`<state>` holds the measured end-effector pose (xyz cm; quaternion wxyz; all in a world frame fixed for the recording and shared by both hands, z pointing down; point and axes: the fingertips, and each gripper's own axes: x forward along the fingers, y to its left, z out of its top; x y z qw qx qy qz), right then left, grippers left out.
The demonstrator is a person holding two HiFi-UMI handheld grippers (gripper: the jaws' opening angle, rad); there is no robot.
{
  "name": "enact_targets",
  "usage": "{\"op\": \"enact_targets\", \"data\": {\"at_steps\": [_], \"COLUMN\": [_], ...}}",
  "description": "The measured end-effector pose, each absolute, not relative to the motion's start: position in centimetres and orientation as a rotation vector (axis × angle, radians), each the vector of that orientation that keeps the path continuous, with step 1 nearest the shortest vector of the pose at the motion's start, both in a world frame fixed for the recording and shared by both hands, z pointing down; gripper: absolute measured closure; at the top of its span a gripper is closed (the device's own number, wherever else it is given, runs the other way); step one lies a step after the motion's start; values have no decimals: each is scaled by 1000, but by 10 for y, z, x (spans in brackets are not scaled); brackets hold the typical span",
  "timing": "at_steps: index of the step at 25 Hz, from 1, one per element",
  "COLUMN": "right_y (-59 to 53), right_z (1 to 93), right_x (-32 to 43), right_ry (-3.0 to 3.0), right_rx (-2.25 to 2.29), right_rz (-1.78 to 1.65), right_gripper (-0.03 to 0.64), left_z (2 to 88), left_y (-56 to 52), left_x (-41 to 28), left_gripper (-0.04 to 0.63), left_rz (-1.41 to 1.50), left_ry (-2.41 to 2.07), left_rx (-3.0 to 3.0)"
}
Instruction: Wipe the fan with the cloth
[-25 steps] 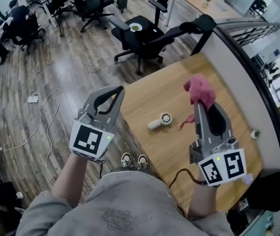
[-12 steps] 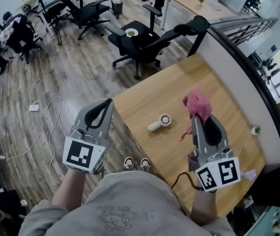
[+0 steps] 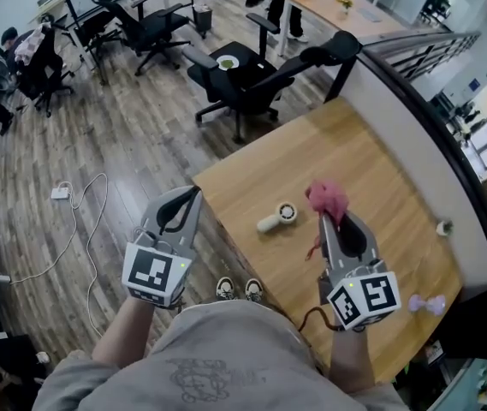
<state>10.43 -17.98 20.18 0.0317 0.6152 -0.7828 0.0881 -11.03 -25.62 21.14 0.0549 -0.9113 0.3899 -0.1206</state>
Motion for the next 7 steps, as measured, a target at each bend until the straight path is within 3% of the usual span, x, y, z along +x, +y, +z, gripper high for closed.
{"op": "enact_targets", "data": {"at_steps": [7], "right_y": [-182], "right_z": [201], "right_x": [106], "right_ry": [-2394], "right_rx": [1905], "right_rz": [272], "right_gripper": [534], "left_z": [212], "left_y": [-260], "left_x": [-111], "left_gripper": [594], "left_rz": [-373], "left_ry": [1186], "left_rx": [-2783]}}
